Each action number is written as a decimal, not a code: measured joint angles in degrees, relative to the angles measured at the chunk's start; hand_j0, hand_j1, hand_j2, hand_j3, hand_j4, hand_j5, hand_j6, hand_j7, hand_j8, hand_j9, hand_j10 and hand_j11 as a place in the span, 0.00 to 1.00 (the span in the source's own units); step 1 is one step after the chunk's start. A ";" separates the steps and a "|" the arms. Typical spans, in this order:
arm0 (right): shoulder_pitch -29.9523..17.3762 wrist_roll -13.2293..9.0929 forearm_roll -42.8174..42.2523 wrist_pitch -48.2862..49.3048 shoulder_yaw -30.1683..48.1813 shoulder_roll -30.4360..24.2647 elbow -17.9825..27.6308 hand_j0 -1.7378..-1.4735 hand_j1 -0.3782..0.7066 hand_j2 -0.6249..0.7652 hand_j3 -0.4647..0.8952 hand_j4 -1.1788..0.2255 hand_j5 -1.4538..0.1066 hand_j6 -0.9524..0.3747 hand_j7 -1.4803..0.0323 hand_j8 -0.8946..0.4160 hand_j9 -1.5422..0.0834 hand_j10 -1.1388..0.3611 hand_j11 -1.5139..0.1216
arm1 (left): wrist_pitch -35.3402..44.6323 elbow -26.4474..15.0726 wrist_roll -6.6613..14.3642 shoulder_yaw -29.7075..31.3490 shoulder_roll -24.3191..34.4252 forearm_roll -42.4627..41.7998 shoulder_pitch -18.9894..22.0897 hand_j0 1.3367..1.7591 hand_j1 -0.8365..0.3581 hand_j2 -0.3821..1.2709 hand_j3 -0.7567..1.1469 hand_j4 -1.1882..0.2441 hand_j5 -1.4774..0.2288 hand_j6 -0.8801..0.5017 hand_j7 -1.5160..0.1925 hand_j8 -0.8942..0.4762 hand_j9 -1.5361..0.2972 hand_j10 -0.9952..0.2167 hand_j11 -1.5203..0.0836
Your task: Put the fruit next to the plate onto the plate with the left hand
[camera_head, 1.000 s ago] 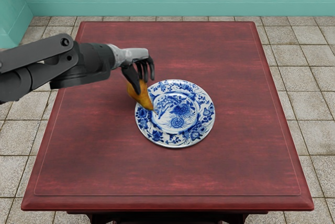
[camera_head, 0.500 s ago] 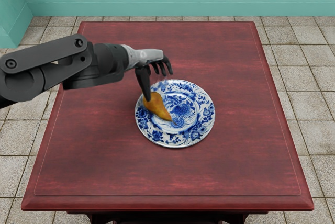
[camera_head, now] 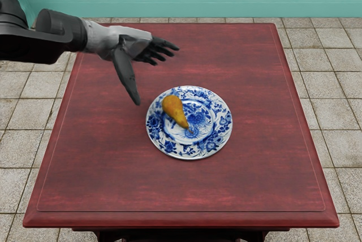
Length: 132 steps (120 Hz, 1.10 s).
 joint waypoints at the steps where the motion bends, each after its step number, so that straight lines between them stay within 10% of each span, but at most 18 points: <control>1: 0.00 0.00 0.00 0.00 0.00 0.00 0.00 0.30 0.05 0.45 0.34 0.82 0.91 0.70 0.96 0.67 0.93 0.74 0.91 | -0.23 0.00 0.00 -0.43 0.16 -0.83 0.52 0.76 0.95 0.24 0.40 0.80 0.83 0.60 0.85 0.62 0.81 0.78 0.91; 49: 0.00 0.01 -0.03 0.00 0.00 0.00 0.00 0.30 0.05 0.45 0.34 0.82 0.91 0.70 0.96 0.67 0.93 0.74 0.91 | -2.94 3.75 0.00 -11.15 9.29 -25.30 17.93 0.76 0.98 0.23 0.40 0.82 0.85 0.62 0.87 0.64 0.83 0.81 0.93; 132: 0.00 0.00 -0.02 0.00 0.00 0.00 0.02 0.30 0.05 0.45 0.34 0.82 0.91 0.70 0.96 0.67 0.93 0.74 0.91 | -3.03 11.22 0.00 -11.28 21.53 -27.17 22.97 0.76 0.98 0.23 0.40 0.82 0.86 0.63 0.88 0.65 0.83 0.81 0.94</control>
